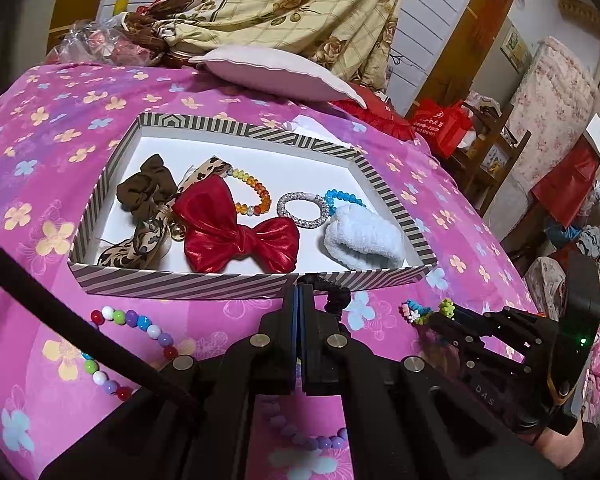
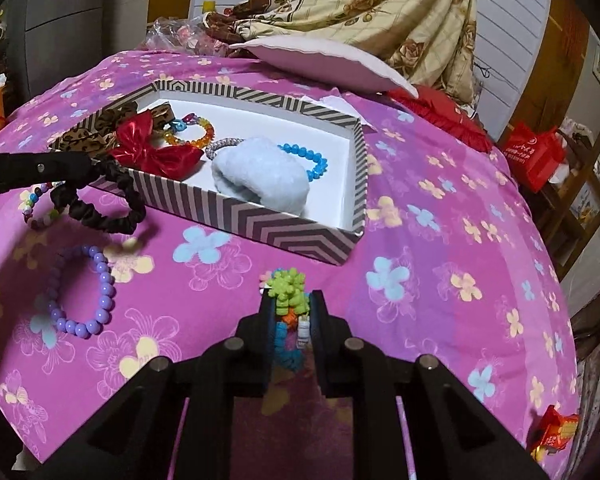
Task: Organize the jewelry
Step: 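Carry the black scrunchie and green-blue bracelet over the striped tray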
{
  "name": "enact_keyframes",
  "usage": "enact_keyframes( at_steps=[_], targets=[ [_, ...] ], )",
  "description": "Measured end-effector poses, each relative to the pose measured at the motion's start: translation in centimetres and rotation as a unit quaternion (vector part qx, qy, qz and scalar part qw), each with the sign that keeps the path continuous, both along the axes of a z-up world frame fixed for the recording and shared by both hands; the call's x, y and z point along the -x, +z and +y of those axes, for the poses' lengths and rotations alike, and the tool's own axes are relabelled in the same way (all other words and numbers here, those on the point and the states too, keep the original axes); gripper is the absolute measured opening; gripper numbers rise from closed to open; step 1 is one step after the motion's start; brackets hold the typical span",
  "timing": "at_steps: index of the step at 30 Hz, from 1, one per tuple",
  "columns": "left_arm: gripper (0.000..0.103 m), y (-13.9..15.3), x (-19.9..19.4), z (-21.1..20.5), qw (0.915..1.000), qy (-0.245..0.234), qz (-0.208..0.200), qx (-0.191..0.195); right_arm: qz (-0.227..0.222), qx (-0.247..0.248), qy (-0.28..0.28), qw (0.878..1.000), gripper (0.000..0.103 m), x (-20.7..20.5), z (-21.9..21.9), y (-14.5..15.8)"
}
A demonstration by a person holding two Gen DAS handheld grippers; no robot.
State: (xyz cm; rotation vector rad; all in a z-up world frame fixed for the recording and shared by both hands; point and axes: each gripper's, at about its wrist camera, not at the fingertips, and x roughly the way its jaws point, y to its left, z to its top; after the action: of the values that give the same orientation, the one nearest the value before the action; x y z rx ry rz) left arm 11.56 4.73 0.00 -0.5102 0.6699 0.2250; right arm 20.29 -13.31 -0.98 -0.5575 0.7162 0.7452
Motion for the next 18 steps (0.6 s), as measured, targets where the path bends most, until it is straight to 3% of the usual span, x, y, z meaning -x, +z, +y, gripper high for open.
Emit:
enact_keyframes(
  at_steps=[4, 9, 18],
  targets=[
    [0.000, 0.0, 0.0, 0.0, 1.0000, 0.000, -0.001, 0.001, 0.013, -0.029, 0.007, 0.999, 0.016, 0.1, -0.3, 0.7],
    [0.000, 0.2, 0.1, 0.0, 1.0000, 0.000, -0.006, 0.001, 0.029, -0.103, 0.019, 0.994, 0.016, 0.3, -1.3, 2.5],
    [0.000, 0.0, 0.0, -0.3, 1.0000, 0.001, 0.002, -0.005, 0.056, -0.166, 0.021, 0.984, 0.016, -0.1, -2.4, 3.6]
  ],
)
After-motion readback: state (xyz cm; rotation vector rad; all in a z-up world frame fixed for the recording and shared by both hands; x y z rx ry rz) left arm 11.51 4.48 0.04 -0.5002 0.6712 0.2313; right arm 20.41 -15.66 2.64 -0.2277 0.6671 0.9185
